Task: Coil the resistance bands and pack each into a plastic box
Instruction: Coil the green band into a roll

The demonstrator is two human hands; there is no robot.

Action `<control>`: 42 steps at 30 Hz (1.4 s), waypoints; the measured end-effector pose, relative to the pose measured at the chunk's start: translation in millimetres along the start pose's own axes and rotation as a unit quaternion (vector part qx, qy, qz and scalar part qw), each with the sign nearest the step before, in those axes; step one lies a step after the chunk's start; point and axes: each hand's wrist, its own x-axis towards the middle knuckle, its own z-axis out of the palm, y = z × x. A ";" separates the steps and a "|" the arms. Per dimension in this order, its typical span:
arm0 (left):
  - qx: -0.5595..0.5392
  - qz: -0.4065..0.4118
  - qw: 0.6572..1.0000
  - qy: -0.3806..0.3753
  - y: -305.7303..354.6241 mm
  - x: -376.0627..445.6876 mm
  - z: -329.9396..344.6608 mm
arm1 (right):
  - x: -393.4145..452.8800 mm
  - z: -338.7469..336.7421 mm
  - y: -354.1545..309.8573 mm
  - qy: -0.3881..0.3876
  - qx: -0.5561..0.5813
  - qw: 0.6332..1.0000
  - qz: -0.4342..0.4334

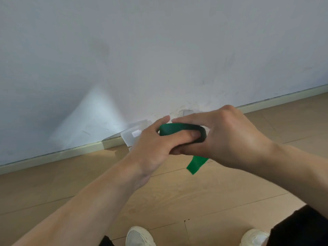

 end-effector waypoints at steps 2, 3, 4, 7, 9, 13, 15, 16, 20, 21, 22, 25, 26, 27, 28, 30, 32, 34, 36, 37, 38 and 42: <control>-0.075 0.002 0.996 -0.057 3.3 -2.1 0.7 | 1.9 -11.2 3.5 -0.048 0.099 0.993 0.034; -0.110 -0.001 0.991 -0.070 5.1 -2.9 0.4 | 2.8 -15.2 6.9 -0.067 0.129 0.989 0.041; -0.138 -0.006 0.987 -0.080 5.2 -3.4 -0.8 | 3.8 -17.9 10.0 -0.080 0.161 0.983 0.041; -0.196 -0.021 0.974 -0.109 3.2 -1.3 -3.9 | 6.1 -18.2 13.2 -0.081 0.247 0.965 0.031; -0.227 -0.036 0.966 -0.120 2.2 0.4 -3.3 | 5.6 -15.8 11.9 -0.070 0.255 0.964 0.033; -0.207 -0.051 0.969 -0.123 5.0 4.6 -5.9 | 5.7 -14.9 12.0 -0.052 0.155 0.984 0.070; -0.116 -0.048 0.988 -0.088 6.4 4.9 -5.3 | 6.1 -12.3 11.7 -0.036 0.018 0.997 0.062; -0.072 -0.045 0.994 -0.064 6.0 3.8 -2.1 | 5.8 -9.3 9.5 -0.022 -0.062 0.997 0.033; 0.003 -0.042 0.999 0.032 -0.3 -0.8 9.2 | 0.5 7.9 3.0 -0.008 -0.158 0.987 -0.037; -0.021 -0.040 0.999 0.027 -1.0 -0.4 8.3 | -0.9 9.0 3.5 -0.007 -0.125 0.991 -0.036; -0.055 -0.036 0.998 0.005 -2.3 1.9 5.9 | -0.5 6.6 2.3 -0.007 -0.074 0.997 -0.029; -0.152 -0.023 0.984 -0.093 2.2 1.0 3.0 | 2.8 -8.0 3.4 -0.028 0.106 0.994 0.018; -0.181 -0.023 0.977 -0.111 2.9 0.3 2.8 | 3.2 -12.6 4.2 -0.040 0.142 0.989 0.019; -0.203 -0.025 0.971 -0.122 3.2 -0.7 2.2 | 3.7 -16.2 5.2 -0.053 0.171 0.984 0.008; -0.212 -0.023 0.968 -0.130 3.3 -1.9 1.9 | 4.2 -19.2 4.9 -0.069 0.201 0.977 -0.006; -0.215 -0.017 0.967 -0.134 2.7 -2.8 -0.2 | 5.6 -22.7 5.0 -0.093 0.228 0.969 -0.022; -0.223 -0.028 0.967 -0.124 4.2 -3.3 -1.7 | 7.2 -23.3 11.6 -0.102 0.203 0.974 -0.019; -0.226 -0.029 0.966 -0.119 3.9 -1.4 -4.2 | 8.1 -24.7 18.1 -0.097 0.188 0.977 -0.006; -0.232 -0.027 0.965 -0.121 4.9 -0.1 -6.4 | 8.7 -25.4 21.2 -0.090 0.189 0.978 -0.001; -0.237 -0.028 0.963 -0.125 4.4 0.8 -7.0 | 9.0 -25.0 22.2 -0.087 0.195 0.977 -0.002; -0.240 -0.030 0.961 -0.131 3.7 1.6 -6.8 | 9.3 -24.2 23.0 -0.082 0.203 0.976 -0.003; -0.252 -0.041 0.955 -0.149 4.7 1.5 -6.7 | 8.4 -22.2 23.7 -0.067 0.202 0.977 0.014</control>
